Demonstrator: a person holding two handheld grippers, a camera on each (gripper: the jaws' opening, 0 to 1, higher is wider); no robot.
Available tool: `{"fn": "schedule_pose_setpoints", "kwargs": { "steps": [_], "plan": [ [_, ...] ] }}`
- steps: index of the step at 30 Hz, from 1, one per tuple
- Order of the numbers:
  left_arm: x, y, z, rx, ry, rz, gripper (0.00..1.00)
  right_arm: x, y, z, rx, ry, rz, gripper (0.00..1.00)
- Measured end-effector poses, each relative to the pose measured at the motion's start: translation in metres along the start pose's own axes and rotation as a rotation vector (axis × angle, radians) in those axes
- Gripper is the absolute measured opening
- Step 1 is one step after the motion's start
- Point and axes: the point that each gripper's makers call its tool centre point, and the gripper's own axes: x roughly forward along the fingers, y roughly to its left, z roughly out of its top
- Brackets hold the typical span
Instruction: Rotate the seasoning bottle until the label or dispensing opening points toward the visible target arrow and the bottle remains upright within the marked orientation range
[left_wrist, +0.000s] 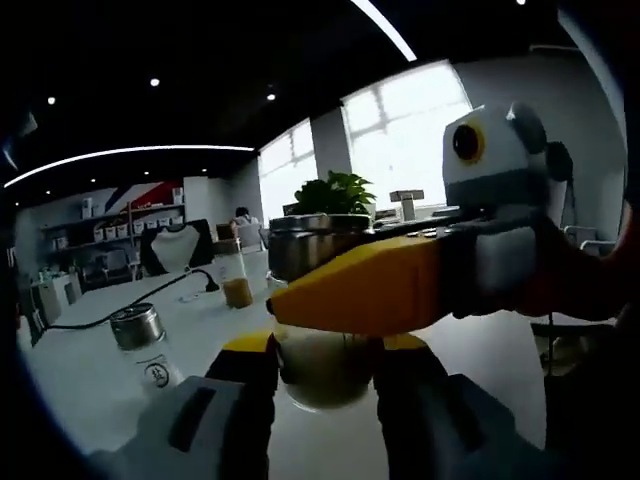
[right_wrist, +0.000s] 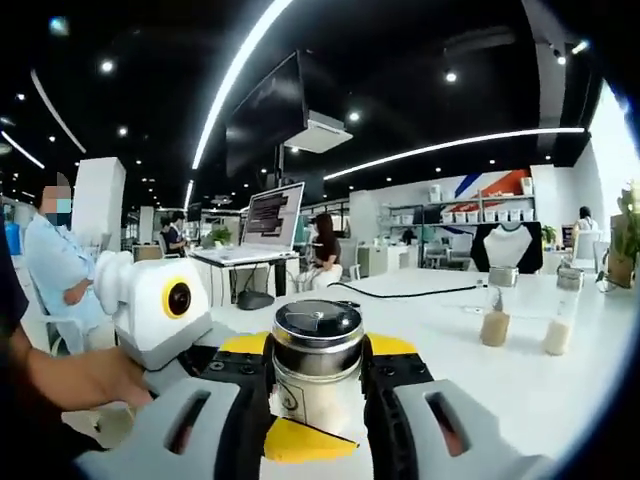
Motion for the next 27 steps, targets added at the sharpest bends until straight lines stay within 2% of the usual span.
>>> {"fn": "schedule_pose_setpoints", "kwargs": {
  "steps": [1,2,3,5,8,12,14,22,27],
  "plan": [
    [0.000,0.001,-0.003,0.011,0.014,0.010,0.51,0.002,-0.003,0.002,-0.001,-0.006,-0.008,0.32],
    [-0.001,0.005,-0.011,0.050,0.061,0.029,0.55,0.003,-0.005,0.003,-0.004,-0.009,-0.010,0.32],
    [-0.001,0.007,-0.013,0.071,0.074,0.036,0.57,0.006,-0.008,0.004,-0.006,-0.008,-0.008,0.32],
    [-0.003,0.008,-0.010,0.070,0.061,0.036,0.57,0.009,-0.011,0.004,0.003,-0.005,-0.006,0.32],
    [-0.009,0.016,0.001,0.027,0.013,0.066,0.61,0.016,-0.018,0.002,0.012,0.000,-0.012,0.32],
    [-0.019,0.031,0.002,0.022,0.011,0.124,0.66,0.026,-0.029,-0.001,0.003,0.017,-0.020,0.32],
    [-0.023,0.036,0.002,-0.015,-0.001,0.148,0.69,0.030,-0.033,-0.006,0.005,0.036,-0.011,0.32],
    [-0.033,0.049,0.003,-0.101,-0.029,0.208,0.76,0.046,-0.052,-0.024,0.009,0.085,-0.011,0.32],
    [-0.033,0.050,0.001,-0.111,-0.018,0.207,0.78,0.055,-0.065,-0.031,0.004,0.113,-0.019,0.32]
  ]
}}
